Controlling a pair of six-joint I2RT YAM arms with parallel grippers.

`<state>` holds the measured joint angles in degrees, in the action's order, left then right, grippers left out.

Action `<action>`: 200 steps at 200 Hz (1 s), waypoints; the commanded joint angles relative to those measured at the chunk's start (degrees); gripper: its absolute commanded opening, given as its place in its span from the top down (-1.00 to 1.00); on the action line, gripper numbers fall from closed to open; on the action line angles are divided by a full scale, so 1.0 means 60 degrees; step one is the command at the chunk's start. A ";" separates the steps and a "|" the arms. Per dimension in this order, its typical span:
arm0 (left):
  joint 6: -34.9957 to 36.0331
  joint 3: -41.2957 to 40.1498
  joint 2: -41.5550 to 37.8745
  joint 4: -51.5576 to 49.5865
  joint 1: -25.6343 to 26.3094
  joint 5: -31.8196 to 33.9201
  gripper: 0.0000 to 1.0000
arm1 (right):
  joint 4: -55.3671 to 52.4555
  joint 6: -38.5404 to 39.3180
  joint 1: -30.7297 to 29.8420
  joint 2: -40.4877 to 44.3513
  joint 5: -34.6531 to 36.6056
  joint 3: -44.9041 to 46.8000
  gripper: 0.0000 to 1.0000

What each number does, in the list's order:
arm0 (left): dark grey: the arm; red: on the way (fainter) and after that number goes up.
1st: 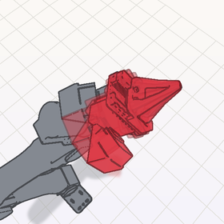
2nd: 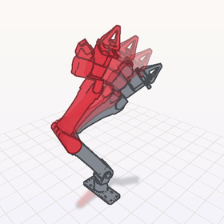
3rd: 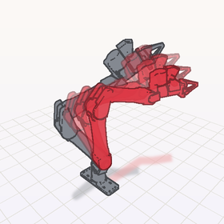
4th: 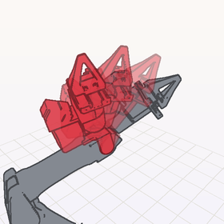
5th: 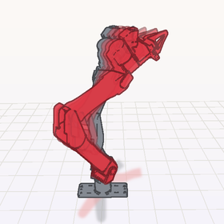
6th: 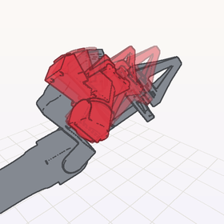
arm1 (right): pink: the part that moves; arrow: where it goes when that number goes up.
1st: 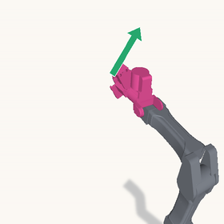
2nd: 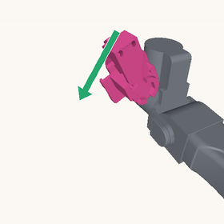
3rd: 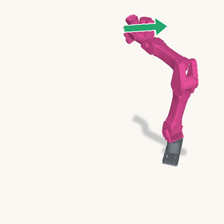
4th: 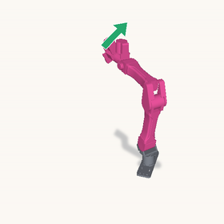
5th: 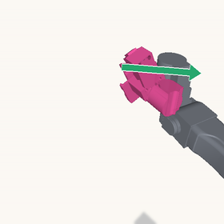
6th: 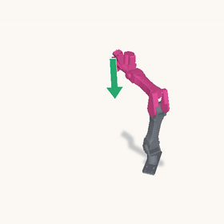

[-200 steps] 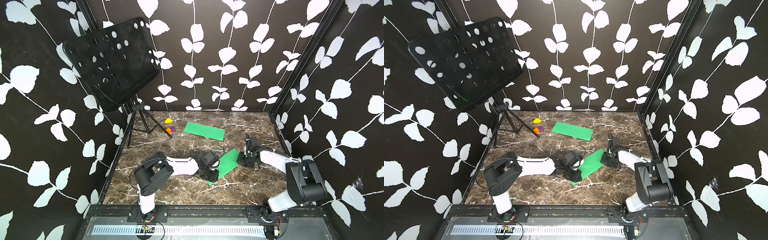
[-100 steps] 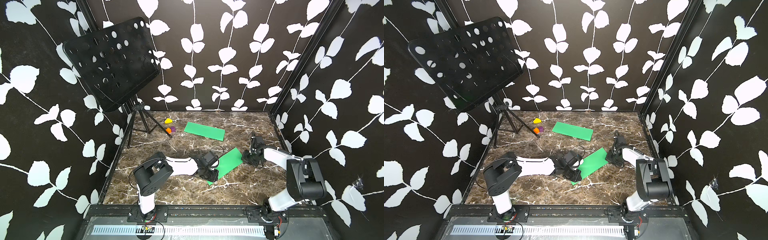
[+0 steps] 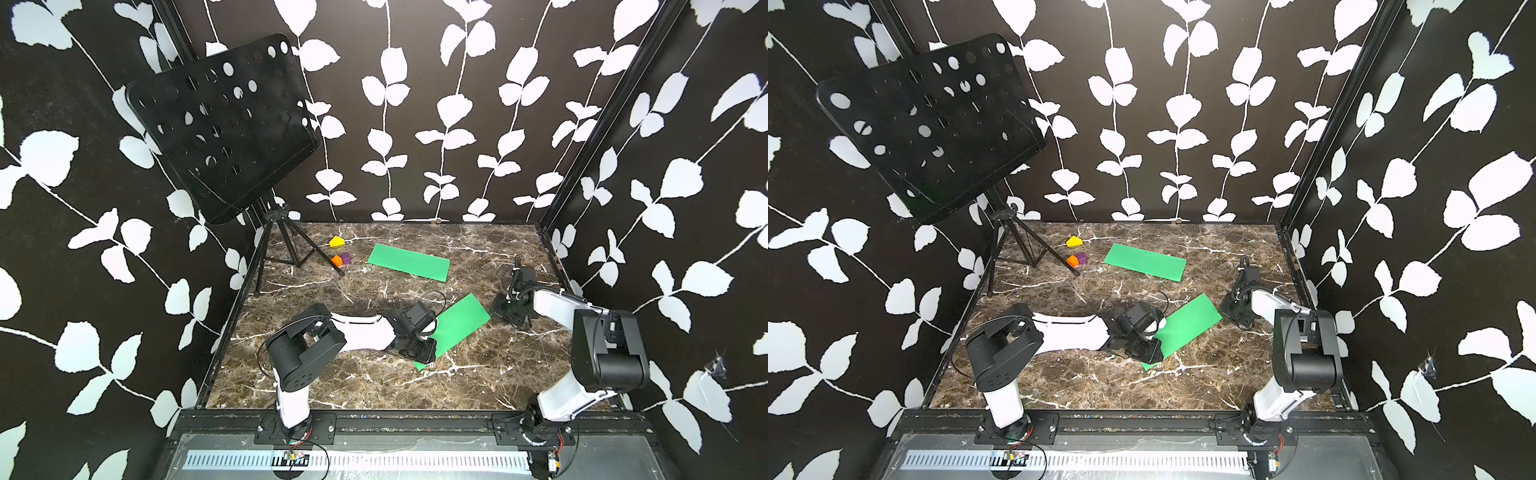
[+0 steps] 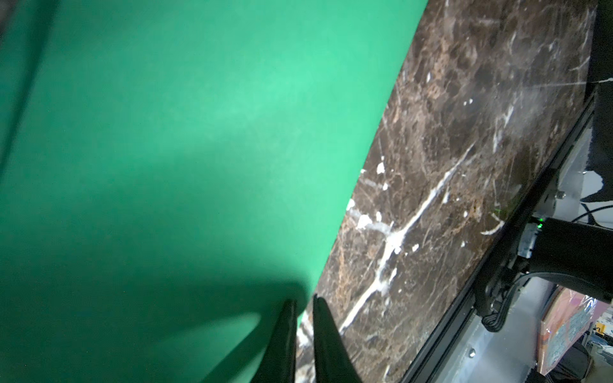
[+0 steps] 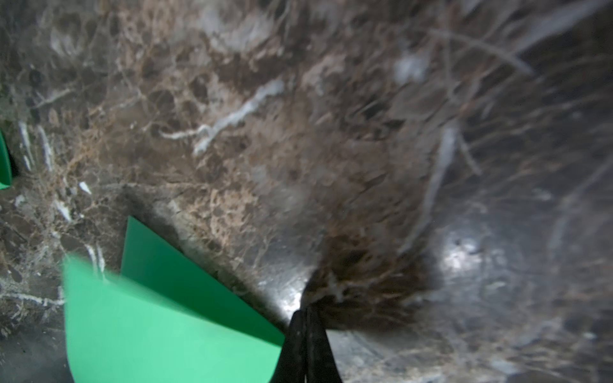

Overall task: Fold the rectangular paper in half along the long edge
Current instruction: Fold the paper at the center of the board, then adjust the paper at the center of the board.

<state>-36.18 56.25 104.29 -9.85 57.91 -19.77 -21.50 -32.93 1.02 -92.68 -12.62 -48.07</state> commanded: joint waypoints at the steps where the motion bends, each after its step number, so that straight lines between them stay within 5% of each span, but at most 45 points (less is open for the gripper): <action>1: 0.0025 -0.0470 0.0306 -0.1229 -0.0159 0.0834 0.70 | -0.0454 0.0323 0.0184 0.0089 0.0402 0.0110 1.00; 23: 0.0076 -0.0400 0.0256 -0.1198 -0.0159 0.0819 0.70 | -0.0314 0.0503 0.0014 0.1224 0.0230 0.0353 0.99; 50: 0.0229 -0.0020 0.0184 -0.1146 -0.0238 0.0592 0.69 | -0.0475 0.0784 -0.0830 0.2467 0.0505 0.0619 0.70; 114: -0.0252 0.0722 -0.1488 0.0802 -0.0982 -0.0672 0.57 | -0.0011 0.0416 -0.2181 0.5227 -0.1282 0.2876 0.47; 150: -0.0402 -0.0225 -0.3321 0.0361 -0.1347 0.1289 0.36 | 0.1007 -0.0440 -0.3543 0.5316 -0.1652 0.3721 0.41; 200: -0.0535 -0.1693 -0.5569 -0.1123 -0.1812 0.3740 -0.43 | 0.2801 -0.1667 -0.6088 0.3231 -0.1044 0.3430 0.36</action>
<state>-38.83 49.74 74.63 -10.04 48.21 -5.91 -12.10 -38.22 -29.65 -69.17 -20.60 -25.71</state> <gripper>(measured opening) 0.663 0.316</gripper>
